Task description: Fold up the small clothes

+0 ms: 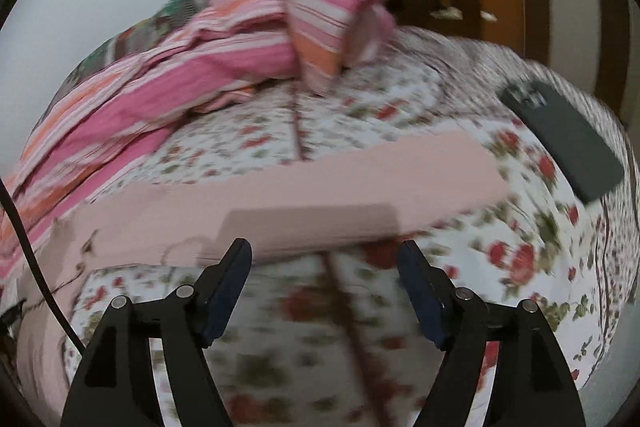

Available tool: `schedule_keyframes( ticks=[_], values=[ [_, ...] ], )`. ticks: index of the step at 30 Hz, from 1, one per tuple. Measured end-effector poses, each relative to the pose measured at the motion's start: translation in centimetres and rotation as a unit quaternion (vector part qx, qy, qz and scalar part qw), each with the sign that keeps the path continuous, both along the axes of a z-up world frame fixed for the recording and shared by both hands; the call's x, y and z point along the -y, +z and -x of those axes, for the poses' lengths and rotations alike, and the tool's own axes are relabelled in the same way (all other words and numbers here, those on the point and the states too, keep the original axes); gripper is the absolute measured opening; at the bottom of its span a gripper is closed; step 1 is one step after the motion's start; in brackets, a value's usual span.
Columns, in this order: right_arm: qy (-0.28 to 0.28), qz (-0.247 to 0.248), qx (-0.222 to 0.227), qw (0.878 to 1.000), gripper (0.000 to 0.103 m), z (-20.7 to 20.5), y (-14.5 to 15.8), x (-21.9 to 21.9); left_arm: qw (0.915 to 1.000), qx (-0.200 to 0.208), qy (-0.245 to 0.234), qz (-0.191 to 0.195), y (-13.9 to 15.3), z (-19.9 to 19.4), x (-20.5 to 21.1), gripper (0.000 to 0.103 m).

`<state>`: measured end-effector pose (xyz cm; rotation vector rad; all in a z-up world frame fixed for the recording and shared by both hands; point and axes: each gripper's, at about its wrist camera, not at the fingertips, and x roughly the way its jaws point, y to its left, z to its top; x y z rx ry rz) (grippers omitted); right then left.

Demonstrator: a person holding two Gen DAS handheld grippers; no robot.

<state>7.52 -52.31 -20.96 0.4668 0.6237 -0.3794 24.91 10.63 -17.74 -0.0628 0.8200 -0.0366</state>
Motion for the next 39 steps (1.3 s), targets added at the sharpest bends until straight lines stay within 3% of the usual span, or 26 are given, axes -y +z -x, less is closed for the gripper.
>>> schedule_keyframes(
  ticks=[10, 11, 14, 22, 27, 31, 35, 39],
  values=[
    [-0.013, 0.004, 0.024, 1.0, 0.074, -1.0, 0.3, 2.5, 1.0, -0.001, 0.0, -0.001, -0.1, -0.1, 0.0, 0.093],
    [-0.017, 0.016, 0.023, 0.999, 0.066, -1.1, 0.5, 2.8, 1.0, -0.001, 0.0, -0.001, -0.1, -0.1, 0.0, 0.093],
    [-0.028, 0.074, -0.013, 0.997, 0.007, -2.2, 0.9, 3.0, 1.0, -0.001, -0.001, 0.001, -0.1, -0.1, -0.1, 0.093],
    [-0.022, 0.143, 0.008, 0.989, 0.006, -2.8, 6.4, -0.5, 0.9998, 0.005, -0.002, 0.018, 0.0, 0.1, -0.4, 0.093],
    [0.016, 0.173, 0.042, 0.984, 0.006, -4.4, 12.0, -6.4, 0.9989, 0.019, 0.003, 0.043, 0.6, 0.9, -1.2, 0.091],
    [0.079, 0.184, 0.072, 0.977, 0.006, -7.4, 16.0, -14.3, 0.9956, 0.03, 0.025, 0.085, 1.1, 1.9, -3.2, 0.091],
    [0.161, 0.172, 0.096, 0.967, 0.006, -10.6, 17.9, -23.3, 0.9892, 0.035, 0.055, 0.131, 1.3, 3.3, -6.2, 0.091],
    [0.264, 0.14, 0.106, 0.948, 0.006, -14.0, 17.8, -33.4, 0.9923, 0.026, 0.068, 0.1, 1.6, 5.0, -8.2, 0.091]
  ],
)
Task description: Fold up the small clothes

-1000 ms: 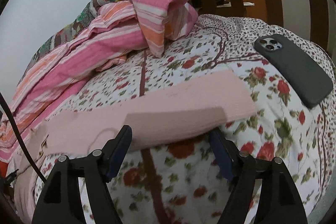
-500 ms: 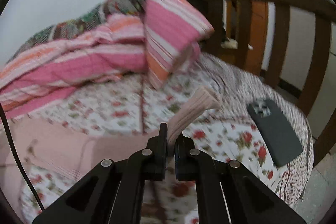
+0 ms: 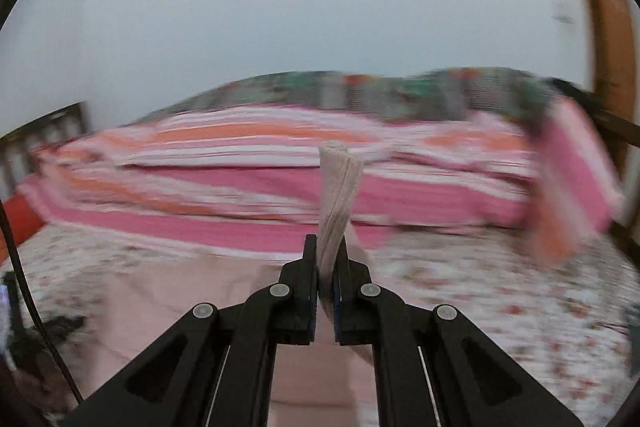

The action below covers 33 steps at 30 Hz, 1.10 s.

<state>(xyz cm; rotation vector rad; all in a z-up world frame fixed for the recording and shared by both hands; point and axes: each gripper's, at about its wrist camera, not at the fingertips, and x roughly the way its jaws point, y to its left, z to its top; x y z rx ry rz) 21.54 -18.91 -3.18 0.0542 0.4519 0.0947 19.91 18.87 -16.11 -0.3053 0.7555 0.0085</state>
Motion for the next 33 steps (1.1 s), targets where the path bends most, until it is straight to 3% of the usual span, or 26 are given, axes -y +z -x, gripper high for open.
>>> schedule_keyframes(
  ticks=[4, 8, 10, 12, 15, 22, 24, 28, 33],
  values=[
    [0.095, -0.007, -0.042, 0.995, 0.006, -2.4, -3.1, -9.4, 1.0, -0.004, 0.007, -0.004, 0.1, 1.7, -1.8, 0.091],
    [0.153, -0.019, -0.077, 0.985, 0.006, -3.1, -6.8, -13.6, 0.9998, -0.012, 0.001, 0.013, -0.3, 3.8, -3.0, 0.091],
    [0.168, -0.022, -0.093, 0.981, 0.018, -3.6, -7.9, -14.4, 0.9999, -0.009, -0.008, -0.009, 0.0, 4.4, -2.7, 0.091],
    [0.179, -0.025, -0.102, 0.978, 0.059, -3.8, -8.5, -14.7, 0.9997, -0.01, -0.017, -0.017, 0.3, 4.5, -2.0, 0.091],
    [0.17, -0.024, -0.09, 0.981, 0.063, -2.9, -8.3, -12.9, 0.9994, -0.013, -0.03, 0.006, 0.5, 4.2, -1.1, 0.091],
    [0.073, 0.01, -0.059, 0.996, 0.073, 1.6, -9.2, -1.8, 0.9954, 0.008, -0.093, 0.023, 1.1, 3.0, 4.2, 0.089],
    [0.043, 0.015, -0.076, 0.996, 0.073, 2.5, -10.5, 1.5, 0.9931, 0.028, -0.112, 0.019, 1.7, 2.6, 6.0, 0.086],
    [0.014, -0.043, -0.126, 0.991, 0.073, 4.0, -13.6, 7.0, 0.9914, 0.052, -0.119, 0.018, 2.7, 1.2, 8.1, 0.072],
    [-0.003, -0.048, -0.132, 0.99, 0.073, 5.3, -16.2, 8.4, 0.9918, 0.042, -0.117, -0.032, 2.5, -1.9, 9.8, 0.064]
  ],
)
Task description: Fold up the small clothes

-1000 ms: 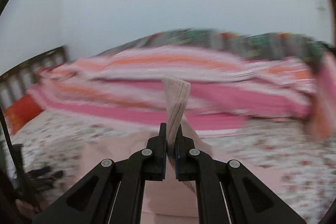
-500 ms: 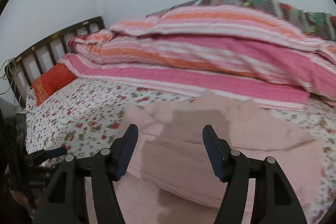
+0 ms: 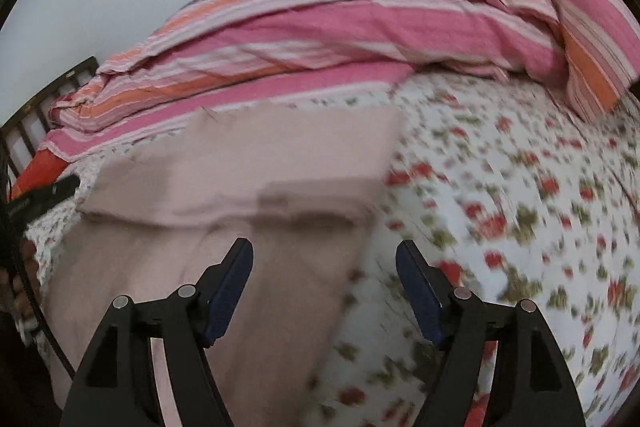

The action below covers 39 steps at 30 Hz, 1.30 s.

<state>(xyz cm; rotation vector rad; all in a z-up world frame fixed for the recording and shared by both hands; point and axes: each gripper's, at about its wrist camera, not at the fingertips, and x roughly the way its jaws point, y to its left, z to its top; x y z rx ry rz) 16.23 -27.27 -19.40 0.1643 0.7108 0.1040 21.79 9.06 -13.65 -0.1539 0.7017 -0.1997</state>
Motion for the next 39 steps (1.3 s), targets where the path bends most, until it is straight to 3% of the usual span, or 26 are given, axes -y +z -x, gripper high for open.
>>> schedule_keyframes(
  ticks=[3, 6, 15, 17, 19, 21, 24, 26, 30, 34, 36, 39],
  values=[
    [-0.001, 0.017, 0.024, 1.0, 0.073, 0.8, -0.8, -0.4, 0.9995, -0.027, -0.008, -0.014, -0.8, -1.5, 0.6, 0.058],
    [-0.003, 0.031, 0.023, 0.999, 0.074, 0.7, -0.9, -0.7, 0.9984, -0.042, 0.015, -0.036, -2.0, -2.4, 0.7, 0.058],
    [-0.003, 0.024, 0.013, 1.0, 0.075, 0.5, -1.1, -0.5, 0.9967, -0.06, 0.035, -0.04, -2.6, -3.6, 0.6, 0.055],
    [-0.002, 0.021, 0.013, 1.0, 0.075, 0.5, -1.1, -0.4, 0.9963, -0.063, 0.037, -0.045, -2.6, -3.9, 0.6, 0.037],
    [-0.002, 0.021, 0.014, 1.0, 0.075, 0.5, -1.1, -0.4, 0.9962, -0.058, 0.043, -0.049, -2.3, -3.8, 0.4, 0.011],
    [-0.002, 0.02, 0.013, 1.0, 0.075, 0.5, -1.1, -0.4, 0.9978, -0.032, 0.037, -0.045, -1.1, -3.4, 0.4, 0.007],
    [-0.002, 0.021, 0.014, 1.0, 0.075, 0.5, -1.1, -0.4, 0.9979, 0.012, 0.038, -0.05, 1.2, -3.0, 0.0, 0.007],
    [-0.001, 0.017, 0.016, 1.0, 0.075, 0.6, -1.1, -0.3, 0.9975, 0.02, 0.046, -0.049, 2.1, -3.3, -0.3, 0.007],
    [0.002, 0.002, 0.019, 1.0, 0.075, 0.9, -0.7, 0.1, 0.9948, 0.002, 0.065, -0.079, 1.4, -4.8, -0.4, 0.007],
    [0.005, -0.003, 0.023, 1.0, 0.075, 0.8, 1.2, 0.3, 0.9954, -0.024, 0.063, -0.069, -0.7, -4.4, -1.3, 0.008],
    [0.004, -0.009, 0.034, 0.999, 0.077, 0.3, 2.3, 0.5, 0.996, -0.025, 0.058, -0.063, -1.3, -4.0, -1.6, 0.013],
    [-0.017, -0.007, 0.034, 0.999, 0.079, -1.7, 3.2, 0.7, 0.9959, -0.024, 0.062, -0.062, -1.0, -3.4, -1.8, 0.034]
  ],
)
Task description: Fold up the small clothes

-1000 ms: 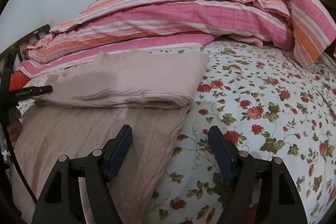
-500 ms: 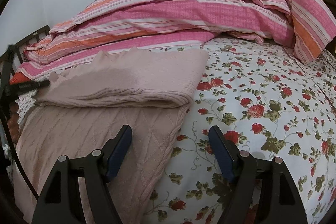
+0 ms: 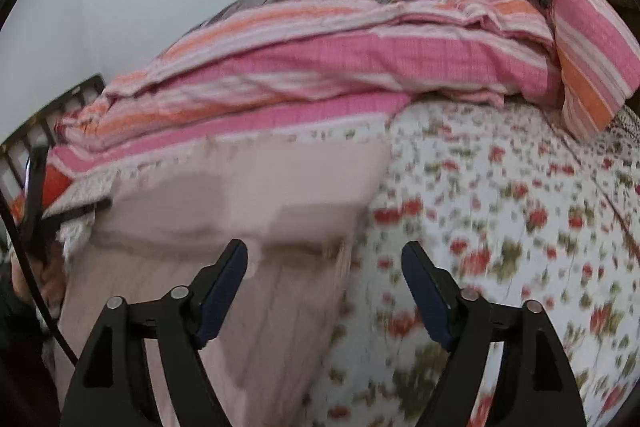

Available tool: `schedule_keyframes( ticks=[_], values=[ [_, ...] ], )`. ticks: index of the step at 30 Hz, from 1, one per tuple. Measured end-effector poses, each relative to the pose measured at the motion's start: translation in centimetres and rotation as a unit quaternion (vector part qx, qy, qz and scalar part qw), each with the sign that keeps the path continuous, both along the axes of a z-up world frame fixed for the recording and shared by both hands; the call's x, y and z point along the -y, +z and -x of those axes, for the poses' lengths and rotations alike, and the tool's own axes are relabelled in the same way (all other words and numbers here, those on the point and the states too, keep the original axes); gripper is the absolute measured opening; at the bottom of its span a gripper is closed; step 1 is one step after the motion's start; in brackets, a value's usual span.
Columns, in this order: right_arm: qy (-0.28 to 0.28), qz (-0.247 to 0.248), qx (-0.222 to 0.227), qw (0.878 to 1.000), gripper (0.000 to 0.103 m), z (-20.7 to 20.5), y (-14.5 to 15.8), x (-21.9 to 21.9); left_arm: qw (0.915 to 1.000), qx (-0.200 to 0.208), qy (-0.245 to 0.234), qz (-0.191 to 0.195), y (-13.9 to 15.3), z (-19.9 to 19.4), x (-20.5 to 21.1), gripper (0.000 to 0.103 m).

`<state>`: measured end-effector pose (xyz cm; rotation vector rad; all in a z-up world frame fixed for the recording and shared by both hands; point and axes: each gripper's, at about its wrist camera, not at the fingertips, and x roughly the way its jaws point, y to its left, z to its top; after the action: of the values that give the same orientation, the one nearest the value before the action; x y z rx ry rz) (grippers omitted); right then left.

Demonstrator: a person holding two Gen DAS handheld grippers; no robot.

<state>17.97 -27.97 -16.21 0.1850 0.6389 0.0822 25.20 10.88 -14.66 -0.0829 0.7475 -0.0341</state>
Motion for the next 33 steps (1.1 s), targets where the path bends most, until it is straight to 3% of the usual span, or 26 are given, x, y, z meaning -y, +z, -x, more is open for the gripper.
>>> schedule_keyframes(
  ticks=[3, 4, 7, 20, 24, 33],
  values=[
    [-0.018, 0.009, -0.025, 0.999, 0.079, -2.5, -0.7, 0.0, 0.9998, 0.006, -0.004, 0.017, 0.0, 0.4, -0.3, 0.06],
    [-0.023, 0.014, -0.043, 0.999, 0.079, -3.4, -1.3, 0.0, 0.9999, 0.003, -0.004, 0.014, -0.2, 0.4, -0.3, 0.061],
    [-0.038, 0.022, -0.096, 0.994, 0.075, -4.8, -3.2, -0.1, 0.9995, -0.03, -0.006, -0.009, -1.9, 0.1, 0.0, 0.062],
    [-0.032, 0.016, -0.023, 0.999, 0.075, 0.5, 0.1, 0.6, 0.9995, 0.005, 0.009, 0.029, -0.7, 3.9, -0.8, 0.061],
    [-0.062, 0.017, -0.006, 0.998, 0.075, 2.0, 0.7, 1.1, 0.999, 0.017, 0.014, 0.038, 0.1, 5.6, -0.6, 0.061],
    [-0.043, 0.033, -0.031, 0.998, 0.074, 6.5, 2.1, 1.1, 0.9989, 0.023, -0.012, 0.038, 2.0, 10.0, 0.5, 0.061]
  ],
)
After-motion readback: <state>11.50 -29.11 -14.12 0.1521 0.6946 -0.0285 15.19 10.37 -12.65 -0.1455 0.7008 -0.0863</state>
